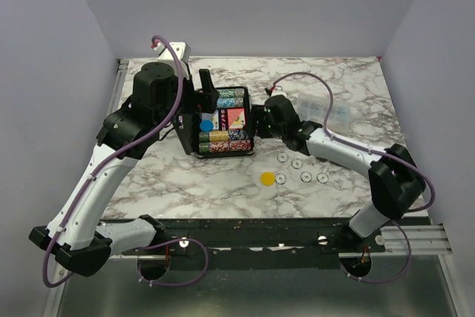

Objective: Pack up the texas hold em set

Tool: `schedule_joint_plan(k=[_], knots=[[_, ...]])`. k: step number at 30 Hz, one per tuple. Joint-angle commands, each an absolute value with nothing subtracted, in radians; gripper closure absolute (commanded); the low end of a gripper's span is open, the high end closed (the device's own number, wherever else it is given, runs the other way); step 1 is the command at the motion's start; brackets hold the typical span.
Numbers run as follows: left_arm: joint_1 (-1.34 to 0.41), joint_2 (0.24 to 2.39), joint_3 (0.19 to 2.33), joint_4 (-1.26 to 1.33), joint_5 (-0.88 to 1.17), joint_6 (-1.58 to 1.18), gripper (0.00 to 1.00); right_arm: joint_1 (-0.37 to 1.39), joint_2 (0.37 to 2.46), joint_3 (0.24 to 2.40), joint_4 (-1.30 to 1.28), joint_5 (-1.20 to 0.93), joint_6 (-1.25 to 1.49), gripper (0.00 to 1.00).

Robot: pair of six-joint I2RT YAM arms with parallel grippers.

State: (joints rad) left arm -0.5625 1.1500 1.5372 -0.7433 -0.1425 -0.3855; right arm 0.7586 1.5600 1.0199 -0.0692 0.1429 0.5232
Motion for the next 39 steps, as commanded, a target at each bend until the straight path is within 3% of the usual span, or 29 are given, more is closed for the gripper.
schedule_joint_plan(k=[1,6,15,39], knots=[[-0.558,1.137,1.536,-0.727,-0.129,-0.382,0.01,0.686,1.704,1.202,-0.074,0.011,0.633,0.99],[-0.558,1.139,1.523,-0.710,-0.082,-0.388,0.01,0.681,1.925,1.504,-0.257,0.045,0.646,0.99],[-0.559,1.147,1.525,-0.709,-0.041,-0.385,0.01,0.681,2.139,1.775,-0.432,0.074,0.688,0.94],[-0.560,1.166,1.525,-0.707,-0.001,-0.387,0.01,0.682,2.284,1.931,-0.548,0.180,0.620,0.63]])
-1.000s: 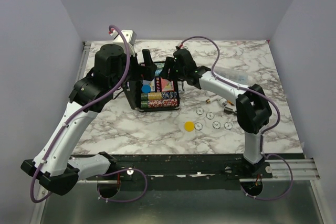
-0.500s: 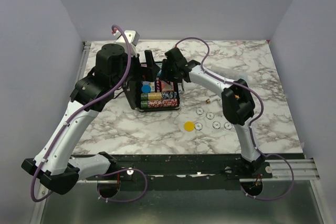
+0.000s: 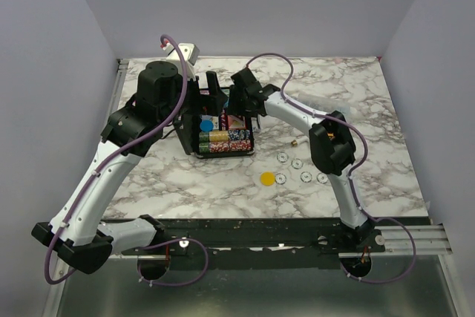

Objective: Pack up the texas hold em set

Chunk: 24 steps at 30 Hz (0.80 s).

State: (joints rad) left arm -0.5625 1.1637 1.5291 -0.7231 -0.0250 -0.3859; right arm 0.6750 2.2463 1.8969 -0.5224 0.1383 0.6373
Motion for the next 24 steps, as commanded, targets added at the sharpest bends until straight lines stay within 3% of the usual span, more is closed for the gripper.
schedule_joint_plan(k=[1,13,20,24], knots=[[-0.560,1.166,1.525,-0.707,-0.001,-0.387,0.01,0.681,2.288,1.932,-0.546,0.182,0.619,0.61],[-0.560,1.170,1.524,-0.704,0.000,-0.385,0.01,0.682,2.292,1.957,-0.563,0.188,0.597,0.34],[-0.560,1.176,1.525,-0.704,0.030,-0.385,0.01,0.682,2.193,1.898,-0.558,0.187,0.575,0.17],[-0.560,1.176,1.519,-0.700,0.036,-0.387,0.01,0.682,2.109,1.828,-0.559,0.185,0.564,0.13]])
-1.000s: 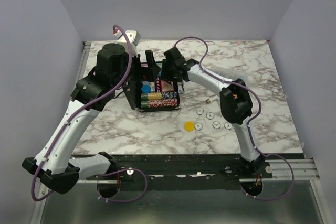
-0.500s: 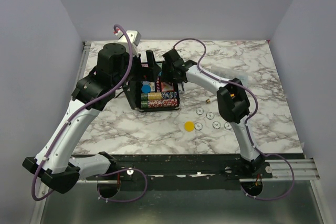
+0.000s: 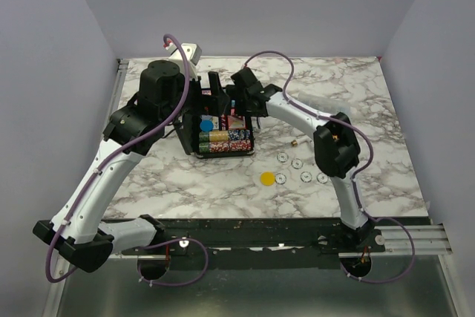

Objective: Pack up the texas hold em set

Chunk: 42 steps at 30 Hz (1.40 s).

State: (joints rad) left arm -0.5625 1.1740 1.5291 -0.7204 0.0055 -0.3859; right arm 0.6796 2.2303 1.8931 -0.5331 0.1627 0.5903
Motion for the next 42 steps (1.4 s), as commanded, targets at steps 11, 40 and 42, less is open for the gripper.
schedule_joint_plan(k=[11,40,42], knots=[[-0.559,1.186,1.516,-0.695,0.067,-0.393,0.01,0.684,1.724,1.263,-0.458,0.079,0.501,0.03],[-0.992,1.660,1.464,-0.689,0.138,-0.365,0.02,0.246,0.940,0.600,-0.482,0.498,0.854,0.09],[-1.000,1.698,1.457,-0.687,0.142,-0.375,0.01,0.247,0.952,0.580,-0.450,0.494,0.842,0.10]])
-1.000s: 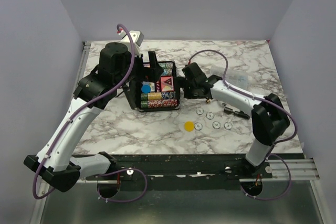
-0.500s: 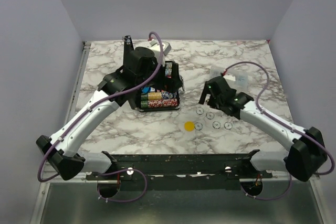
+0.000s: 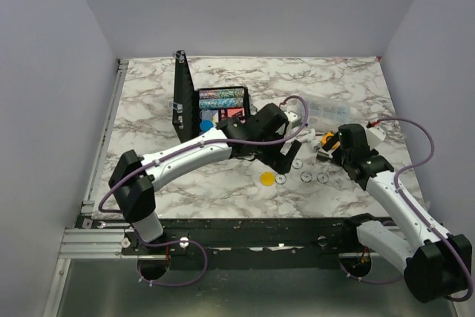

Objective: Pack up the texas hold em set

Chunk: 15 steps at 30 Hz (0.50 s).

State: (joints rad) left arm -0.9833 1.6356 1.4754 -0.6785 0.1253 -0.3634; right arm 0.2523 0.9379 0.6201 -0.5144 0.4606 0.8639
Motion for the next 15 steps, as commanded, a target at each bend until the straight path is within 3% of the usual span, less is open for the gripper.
schedule_joint_plan(k=[1,15], knots=[[-1.003,1.714,1.449,-0.683,0.138,-0.377,0.01,0.247,0.956,0.574,-0.434,0.482,0.831,0.11],[-1.013,1.895,1.394,-0.643,0.063,-0.330,0.03,0.247,0.751,0.469,-0.328,0.497,0.792,0.12]])
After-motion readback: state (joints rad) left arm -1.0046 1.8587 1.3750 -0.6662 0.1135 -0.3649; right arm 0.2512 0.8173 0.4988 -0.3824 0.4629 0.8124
